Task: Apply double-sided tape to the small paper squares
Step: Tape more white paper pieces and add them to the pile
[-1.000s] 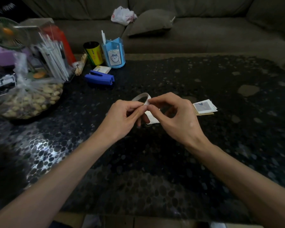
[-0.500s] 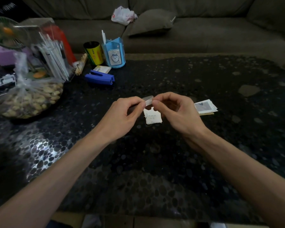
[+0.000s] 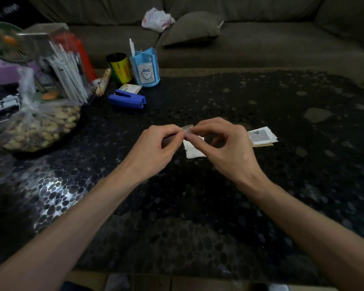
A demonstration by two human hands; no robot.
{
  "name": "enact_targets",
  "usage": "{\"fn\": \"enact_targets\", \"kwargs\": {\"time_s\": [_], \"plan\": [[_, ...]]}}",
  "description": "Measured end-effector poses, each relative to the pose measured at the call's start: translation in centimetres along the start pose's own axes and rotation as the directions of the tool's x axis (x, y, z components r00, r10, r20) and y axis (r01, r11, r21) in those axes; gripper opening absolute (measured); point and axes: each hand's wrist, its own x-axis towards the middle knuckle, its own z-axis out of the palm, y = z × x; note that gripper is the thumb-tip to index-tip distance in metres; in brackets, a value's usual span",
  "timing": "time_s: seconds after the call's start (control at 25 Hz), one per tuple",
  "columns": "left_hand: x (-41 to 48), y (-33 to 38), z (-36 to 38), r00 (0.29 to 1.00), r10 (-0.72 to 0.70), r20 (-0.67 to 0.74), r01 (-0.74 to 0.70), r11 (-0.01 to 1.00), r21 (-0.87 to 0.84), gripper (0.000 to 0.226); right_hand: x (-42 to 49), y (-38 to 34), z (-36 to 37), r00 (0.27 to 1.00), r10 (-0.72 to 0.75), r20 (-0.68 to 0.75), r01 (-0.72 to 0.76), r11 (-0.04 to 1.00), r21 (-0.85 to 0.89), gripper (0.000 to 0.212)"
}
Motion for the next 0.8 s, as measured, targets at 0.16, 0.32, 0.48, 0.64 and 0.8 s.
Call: {"fn": "enact_targets", "kwargs": {"time_s": [0.16, 0.32, 0.48, 0.64, 0.8], "plan": [[-0.2, 0.6, -0.1, 0.998, 0.045, 0.036, -0.044, 0.999, -0.017, 0.022, 0.5, 0.2, -0.4, 0.995, 0.087, 0.044, -0.090, 0.992, 0.084, 0.010], [-0.3, 0.7, 0.0, 0.997, 0.074, -0.005, -0.074, 0.997, 0.013, 0.020, 0.5, -0.1, -0.3, 0.994, 0.096, 0.058, -0.102, 0.990, 0.099, 0.004], [-0.2, 0.8, 0.4, 0.999, 0.034, -0.025, -0.035, 0.999, -0.038, 0.022, 0.5, -0.4, -0.1, 0.998, 0.053, 0.043, -0.056, 0.997, 0.050, 0.005], [-0.2, 1.4, 0.2, 0.990, -0.137, 0.044, 0.143, 0.914, -0.379, 0.026, 0.9, -1.0, -0.1, 0.998, 0.046, 0.050, -0.054, 0.986, 0.155, 0.003], [-0.2, 0.4, -0.5, 0.951, -0.293, 0.100, 0.286, 0.708, -0.646, 0.033, 1.6, -1.2, -1.1, 0.994, 0.096, 0.058, -0.112, 0.902, 0.417, 0.013]]}}
